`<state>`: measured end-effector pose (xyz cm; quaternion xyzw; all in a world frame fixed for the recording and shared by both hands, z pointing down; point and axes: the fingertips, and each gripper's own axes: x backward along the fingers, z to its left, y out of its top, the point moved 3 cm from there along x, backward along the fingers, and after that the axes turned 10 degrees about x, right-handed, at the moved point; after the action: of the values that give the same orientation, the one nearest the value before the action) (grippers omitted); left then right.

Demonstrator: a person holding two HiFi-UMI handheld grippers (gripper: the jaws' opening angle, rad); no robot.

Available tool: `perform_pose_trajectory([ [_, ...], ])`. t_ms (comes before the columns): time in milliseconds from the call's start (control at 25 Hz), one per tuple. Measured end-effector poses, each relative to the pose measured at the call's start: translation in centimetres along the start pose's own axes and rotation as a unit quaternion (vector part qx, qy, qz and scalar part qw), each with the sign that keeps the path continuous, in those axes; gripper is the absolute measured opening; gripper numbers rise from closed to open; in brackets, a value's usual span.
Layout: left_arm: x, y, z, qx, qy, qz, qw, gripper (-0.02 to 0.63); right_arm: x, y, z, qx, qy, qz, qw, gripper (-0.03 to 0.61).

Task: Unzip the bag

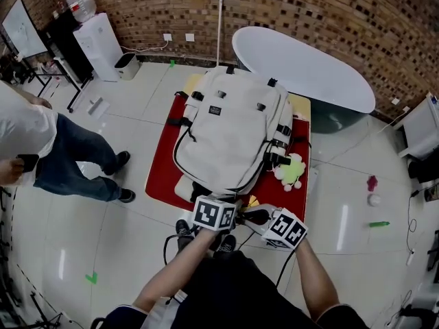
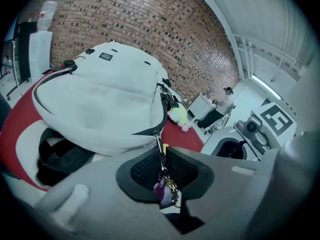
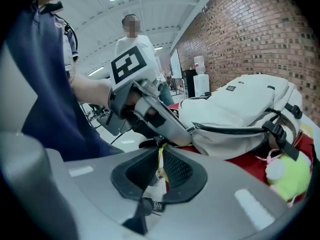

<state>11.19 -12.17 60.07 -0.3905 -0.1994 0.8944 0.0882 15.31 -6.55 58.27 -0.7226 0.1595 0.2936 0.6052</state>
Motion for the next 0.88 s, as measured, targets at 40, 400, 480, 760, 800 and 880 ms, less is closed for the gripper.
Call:
perform_pose_trajectory([
  [40, 0.1, 0.2, 0.1, -0.005, 0.004, -0.003, 1.0, 0.04, 0.3, 0.0, -0.3, 0.001, -0.004, 0.001, 1.0, 0.034],
  [400, 2.4, 1.3, 0.4, -0.065, 0.041, -0.017, 0.9969, 0.035, 1.3, 1.5, -5.8, 0.018, -0.086, -0.001, 0.996, 0.092],
  [480, 2.7, 1.6, 0.3, -0.076, 0.043, -0.019, 0.996, 0.035, 0.5, 2.4, -6.7, 0.05, -0.092, 0.015, 0.994, 0.118],
  [760, 3.8, 2.3, -0.1, -0.107, 0.05, -0.017, 0.9929, 0.035, -1.4, 4.0, -7.7, 0.181, -0.06, 0.086, 0.978, 0.147],
  [800, 3.9, 2.4, -0.1, -0.111, 0.049, -0.015, 0.9924, 0.035, -1.5, 4.0, -7.8, 0.19, -0.055, 0.091, 0.976, 0.144],
  [880, 3.9, 2.5, -0.1, -0.119, 0.047, -0.012, 0.9917, 0.035, -1.5, 4.3, -7.8, 0.2, -0.05, 0.09, 0.974, 0.143],
])
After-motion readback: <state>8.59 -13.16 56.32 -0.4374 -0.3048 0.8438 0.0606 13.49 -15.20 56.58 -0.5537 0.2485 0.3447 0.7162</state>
